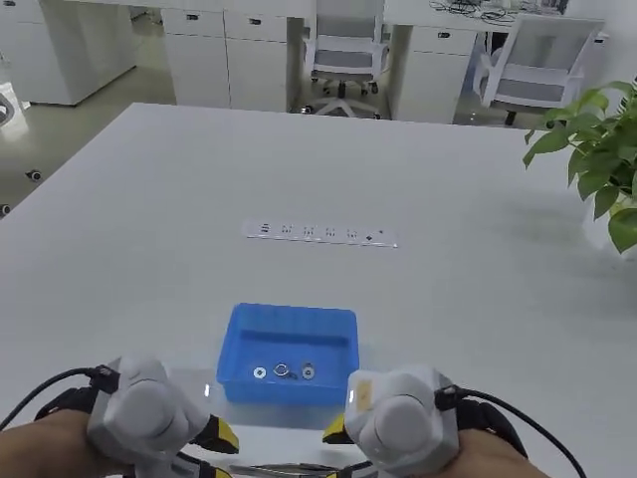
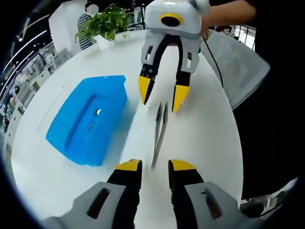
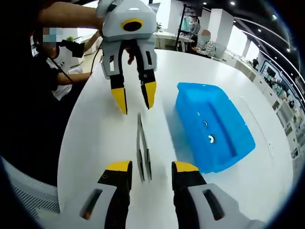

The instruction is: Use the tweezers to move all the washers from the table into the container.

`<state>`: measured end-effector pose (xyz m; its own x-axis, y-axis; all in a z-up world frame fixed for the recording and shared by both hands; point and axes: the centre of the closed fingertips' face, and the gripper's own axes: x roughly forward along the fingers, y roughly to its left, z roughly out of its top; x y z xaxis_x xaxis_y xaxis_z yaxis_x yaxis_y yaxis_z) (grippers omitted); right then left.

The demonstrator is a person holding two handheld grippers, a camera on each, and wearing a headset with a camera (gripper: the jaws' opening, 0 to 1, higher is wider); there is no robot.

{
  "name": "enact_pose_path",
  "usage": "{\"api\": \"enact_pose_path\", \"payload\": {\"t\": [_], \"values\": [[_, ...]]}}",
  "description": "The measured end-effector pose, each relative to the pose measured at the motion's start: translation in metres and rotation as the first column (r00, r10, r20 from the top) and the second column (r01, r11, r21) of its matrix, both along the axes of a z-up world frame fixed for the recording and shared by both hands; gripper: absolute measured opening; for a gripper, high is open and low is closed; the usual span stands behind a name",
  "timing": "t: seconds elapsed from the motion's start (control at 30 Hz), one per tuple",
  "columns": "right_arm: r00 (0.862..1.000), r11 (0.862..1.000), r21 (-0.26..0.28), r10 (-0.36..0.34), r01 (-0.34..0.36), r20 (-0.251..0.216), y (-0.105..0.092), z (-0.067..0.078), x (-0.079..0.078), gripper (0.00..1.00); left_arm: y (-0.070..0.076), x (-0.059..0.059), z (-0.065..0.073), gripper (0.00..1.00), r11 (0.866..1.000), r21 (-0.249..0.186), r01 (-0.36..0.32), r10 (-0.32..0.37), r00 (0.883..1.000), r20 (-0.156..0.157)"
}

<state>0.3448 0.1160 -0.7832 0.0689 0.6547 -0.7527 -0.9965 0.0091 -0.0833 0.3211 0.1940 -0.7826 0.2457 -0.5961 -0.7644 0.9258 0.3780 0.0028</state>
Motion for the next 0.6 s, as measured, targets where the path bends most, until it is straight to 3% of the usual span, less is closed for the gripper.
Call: {"api": "enact_pose_path", "payload": {"t": [0.13,0.23,0.3,0.4,0.43,0.6], "values": [[0.994,0.991,0.079,-0.109,0.108,0.002,-0.008,0.016,0.010,0.43,0.006,0.004,0.016,0.36,0.992,-0.083,-0.100,0.102,0.995,0.020],[0.984,0.975,0.134,-0.176,0.175,-0.003,-0.014,0.030,0.016,0.51,0.013,0.007,0.031,0.45,0.972,-0.146,-0.183,0.189,0.981,0.030],[0.975,0.964,0.153,-0.221,0.217,0.009,-0.023,0.037,0.021,0.56,0.018,0.010,0.043,0.52,0.961,-0.175,-0.213,0.227,0.972,0.062],[0.958,0.938,0.204,-0.287,0.280,0.005,-0.033,0.050,0.027,0.64,0.023,0.011,0.056,0.61,0.949,-0.209,-0.237,0.262,0.960,0.100],[0.956,0.935,0.213,-0.293,0.284,0.014,-0.037,0.053,0.028,0.67,0.023,0.011,0.063,0.63,0.941,-0.234,-0.244,0.275,0.955,0.109],[0.942,0.915,0.244,-0.335,0.321,0.018,-0.051,0.064,0.028,0.79,0.024,0.009,0.076,0.77,0.932,-0.263,-0.249,0.291,0.947,0.136]]}}
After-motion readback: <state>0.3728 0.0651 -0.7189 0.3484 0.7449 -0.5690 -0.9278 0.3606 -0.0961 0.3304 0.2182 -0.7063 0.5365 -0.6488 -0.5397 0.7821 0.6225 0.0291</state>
